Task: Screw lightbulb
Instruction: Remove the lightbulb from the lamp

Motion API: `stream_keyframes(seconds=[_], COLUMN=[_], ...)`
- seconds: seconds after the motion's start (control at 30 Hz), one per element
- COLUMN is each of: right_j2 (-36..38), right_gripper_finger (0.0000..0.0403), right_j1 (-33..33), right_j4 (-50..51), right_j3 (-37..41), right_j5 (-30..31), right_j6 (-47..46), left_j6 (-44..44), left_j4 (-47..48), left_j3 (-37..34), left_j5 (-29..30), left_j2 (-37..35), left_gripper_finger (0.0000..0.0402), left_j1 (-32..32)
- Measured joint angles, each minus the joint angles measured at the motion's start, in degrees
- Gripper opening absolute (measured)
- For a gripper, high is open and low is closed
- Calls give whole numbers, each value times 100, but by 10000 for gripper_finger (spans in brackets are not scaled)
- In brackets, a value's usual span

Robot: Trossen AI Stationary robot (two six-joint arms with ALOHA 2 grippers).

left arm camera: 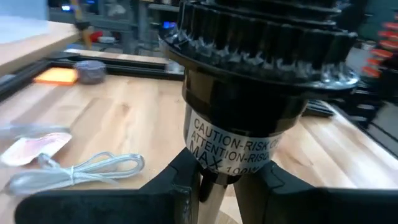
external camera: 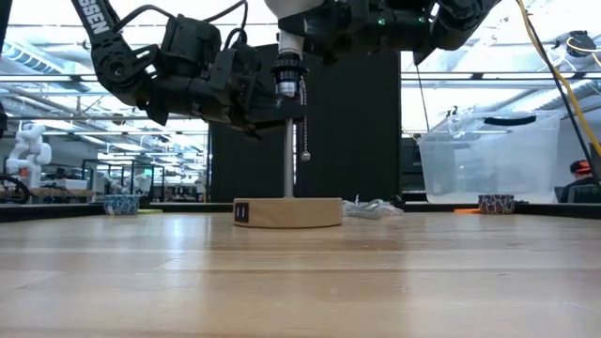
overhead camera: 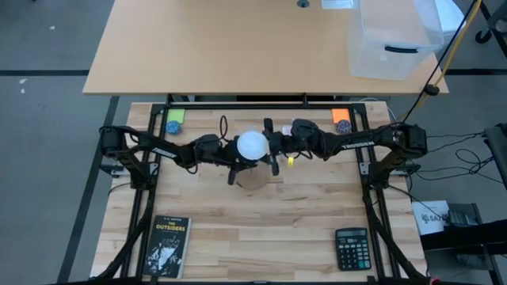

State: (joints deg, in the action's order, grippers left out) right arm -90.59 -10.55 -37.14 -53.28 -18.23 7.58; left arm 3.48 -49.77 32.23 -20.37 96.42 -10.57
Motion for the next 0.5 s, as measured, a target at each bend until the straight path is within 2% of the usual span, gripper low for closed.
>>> stream_keyframes(seconds=[0.3, 0.4, 0.5], right_j2=[-15, -21, -24], right_gripper_finger=[177, 177, 180], right_j1=[41, 48, 88], right_j4=[-235, -323, -354], right_j3=[22, 27, 31], right_j5=[-426, -422, -73], right_j6=[-512, -665, -804], left_j6=[-96, -97, -84], left_j4=[15, 18, 20], left_j3=[0, 0, -4], left_j5=[-404, -487, -489], left_j2=[0, 0, 0], left_gripper_finger=[71, 71, 71], left_j1=[22, 27, 27])
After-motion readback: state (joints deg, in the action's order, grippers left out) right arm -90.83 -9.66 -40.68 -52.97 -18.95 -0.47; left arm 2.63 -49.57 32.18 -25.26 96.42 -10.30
